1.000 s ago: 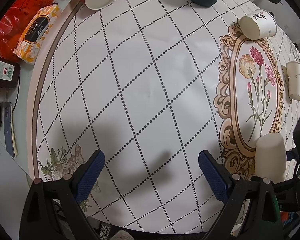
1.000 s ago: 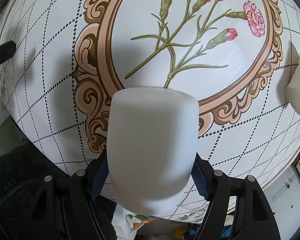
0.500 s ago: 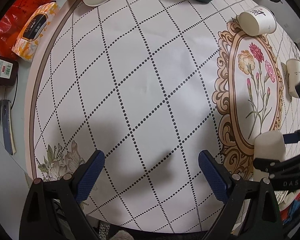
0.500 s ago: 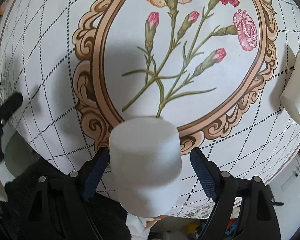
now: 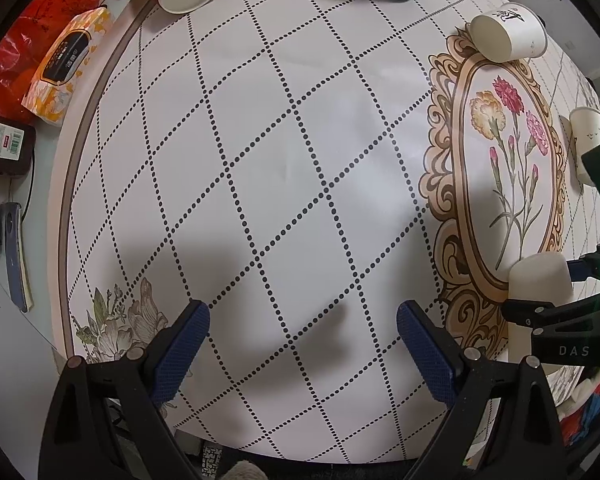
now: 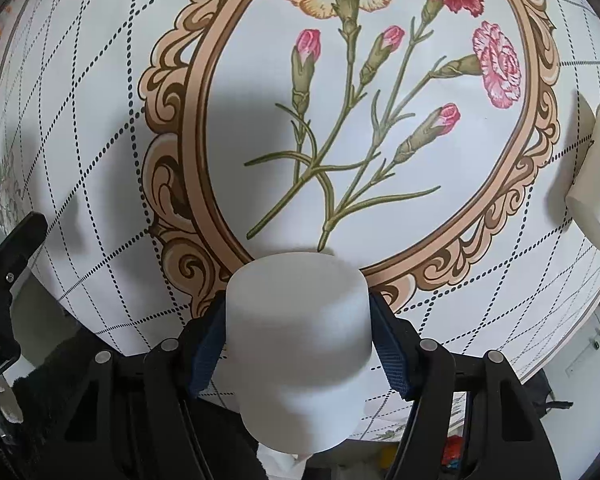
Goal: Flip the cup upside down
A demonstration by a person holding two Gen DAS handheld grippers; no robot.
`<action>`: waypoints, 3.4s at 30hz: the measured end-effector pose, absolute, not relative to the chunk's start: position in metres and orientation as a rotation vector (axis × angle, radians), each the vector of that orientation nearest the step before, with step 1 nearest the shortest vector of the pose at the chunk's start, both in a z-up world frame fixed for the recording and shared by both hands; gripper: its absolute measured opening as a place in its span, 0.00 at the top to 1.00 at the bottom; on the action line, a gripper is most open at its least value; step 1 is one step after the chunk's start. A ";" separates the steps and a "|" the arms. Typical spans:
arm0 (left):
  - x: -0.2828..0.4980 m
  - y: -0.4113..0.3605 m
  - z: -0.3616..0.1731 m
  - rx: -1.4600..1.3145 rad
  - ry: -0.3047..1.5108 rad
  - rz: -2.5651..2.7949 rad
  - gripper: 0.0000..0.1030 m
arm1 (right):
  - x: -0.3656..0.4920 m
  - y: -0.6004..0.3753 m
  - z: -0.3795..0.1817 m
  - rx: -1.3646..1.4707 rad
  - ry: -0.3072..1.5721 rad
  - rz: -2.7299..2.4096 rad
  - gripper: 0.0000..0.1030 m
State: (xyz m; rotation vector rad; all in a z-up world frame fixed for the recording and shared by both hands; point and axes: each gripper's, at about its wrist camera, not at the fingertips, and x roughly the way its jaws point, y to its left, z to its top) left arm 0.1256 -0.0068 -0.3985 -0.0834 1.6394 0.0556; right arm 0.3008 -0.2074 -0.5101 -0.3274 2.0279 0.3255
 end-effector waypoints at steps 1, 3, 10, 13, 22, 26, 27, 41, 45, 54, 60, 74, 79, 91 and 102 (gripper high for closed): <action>0.126 -0.007 -0.398 -0.082 1.639 0.055 0.07 | 0.308 -0.208 -0.504 -0.318 2.021 0.328 0.32; 0.125 -0.007 -0.397 -0.078 1.638 0.054 0.07 | 0.308 -0.215 -0.498 -0.296 2.002 0.328 0.32; 0.127 -0.008 -0.393 -0.073 1.638 0.053 0.07 | 0.318 -0.223 -0.457 -0.171 1.795 0.298 0.32; 0.130 -0.008 -0.391 -0.070 1.636 0.055 0.07 | 0.323 -0.228 -0.441 -0.103 1.665 0.263 0.32; 0.135 -0.011 -0.390 -0.073 1.648 0.034 0.07 | 0.313 -0.250 -0.414 0.126 1.196 0.148 0.32; 0.134 -0.015 -0.389 -0.047 1.645 0.023 0.07 | 0.296 -0.256 -0.416 0.141 1.125 0.124 0.32; 0.134 -0.016 -0.388 -0.040 1.645 0.020 0.07 | 0.290 -0.252 -0.413 0.135 1.119 0.122 0.32; 0.140 -0.026 -0.368 0.007 1.597 -0.024 0.07 | 0.256 -0.259 -0.421 0.156 1.189 0.075 0.13; 0.145 -0.029 -0.350 0.048 1.535 -0.044 0.06 | 0.250 -0.261 -0.405 0.176 1.196 0.040 0.07; 0.128 -0.040 -0.289 0.104 1.388 -0.142 0.05 | 0.195 -0.273 -0.335 0.100 1.182 -0.273 0.07; 0.111 -0.049 -0.244 0.117 1.297 -0.169 0.05 | 0.154 -0.279 -0.293 0.121 1.161 -0.353 0.07; 0.005 -0.050 -0.098 0.075 1.087 -0.122 0.05 | 0.054 -0.275 -0.132 0.073 0.986 -0.286 0.06; -0.026 -0.049 -0.062 0.052 1.052 -0.106 0.05 | 0.015 -0.269 -0.083 0.073 0.927 -0.245 0.06; -0.075 -0.054 -0.019 0.065 0.973 -0.108 0.05 | -0.050 -0.263 -0.015 0.071 0.843 -0.223 0.06; -0.091 -0.055 -0.010 0.067 0.955 -0.100 0.05 | -0.058 -0.267 -0.012 0.092 0.850 -0.213 0.06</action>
